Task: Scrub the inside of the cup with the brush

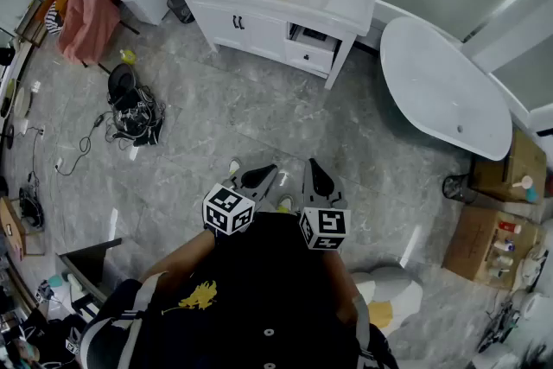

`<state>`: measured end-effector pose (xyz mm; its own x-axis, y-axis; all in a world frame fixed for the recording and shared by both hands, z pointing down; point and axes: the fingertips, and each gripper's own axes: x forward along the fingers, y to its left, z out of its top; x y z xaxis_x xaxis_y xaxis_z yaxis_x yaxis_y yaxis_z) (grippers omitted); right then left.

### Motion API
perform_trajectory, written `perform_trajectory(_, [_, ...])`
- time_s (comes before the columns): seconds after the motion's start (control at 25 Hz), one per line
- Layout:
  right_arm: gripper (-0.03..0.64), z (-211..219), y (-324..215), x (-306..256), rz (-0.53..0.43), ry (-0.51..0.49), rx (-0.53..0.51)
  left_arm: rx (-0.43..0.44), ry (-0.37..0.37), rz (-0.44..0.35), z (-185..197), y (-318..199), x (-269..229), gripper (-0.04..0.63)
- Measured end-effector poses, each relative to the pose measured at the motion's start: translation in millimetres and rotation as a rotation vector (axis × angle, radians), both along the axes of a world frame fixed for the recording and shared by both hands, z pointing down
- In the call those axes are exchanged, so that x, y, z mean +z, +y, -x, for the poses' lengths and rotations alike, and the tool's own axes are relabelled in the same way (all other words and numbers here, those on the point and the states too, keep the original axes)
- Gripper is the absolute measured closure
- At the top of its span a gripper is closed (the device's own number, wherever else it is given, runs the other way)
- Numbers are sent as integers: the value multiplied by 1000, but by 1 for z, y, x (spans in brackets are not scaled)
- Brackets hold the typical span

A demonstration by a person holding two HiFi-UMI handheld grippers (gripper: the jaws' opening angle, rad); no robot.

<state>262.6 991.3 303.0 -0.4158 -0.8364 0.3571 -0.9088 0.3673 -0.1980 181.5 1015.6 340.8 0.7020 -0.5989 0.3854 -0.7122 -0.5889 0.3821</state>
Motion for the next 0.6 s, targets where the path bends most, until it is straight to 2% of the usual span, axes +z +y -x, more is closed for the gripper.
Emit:
perform_trajectory(0.12, [592,7,-13,-4,31,-76,2,-40,-14,-34,14,-18,-6,578])
perform_trajectory(0.28, [592,30,-32,-9,11,-53,-15,-49,-60,-108,39,-41,-18,578])
perform_trajectory(0.48, [592,62,-51,-10,9,-28,-29,10,-113,-232,60,-69,-41,578])
perform_trajectory(0.6, [592,81,-69,-15,4,-32,3,38,-105,-259,74,-93,-48,578])
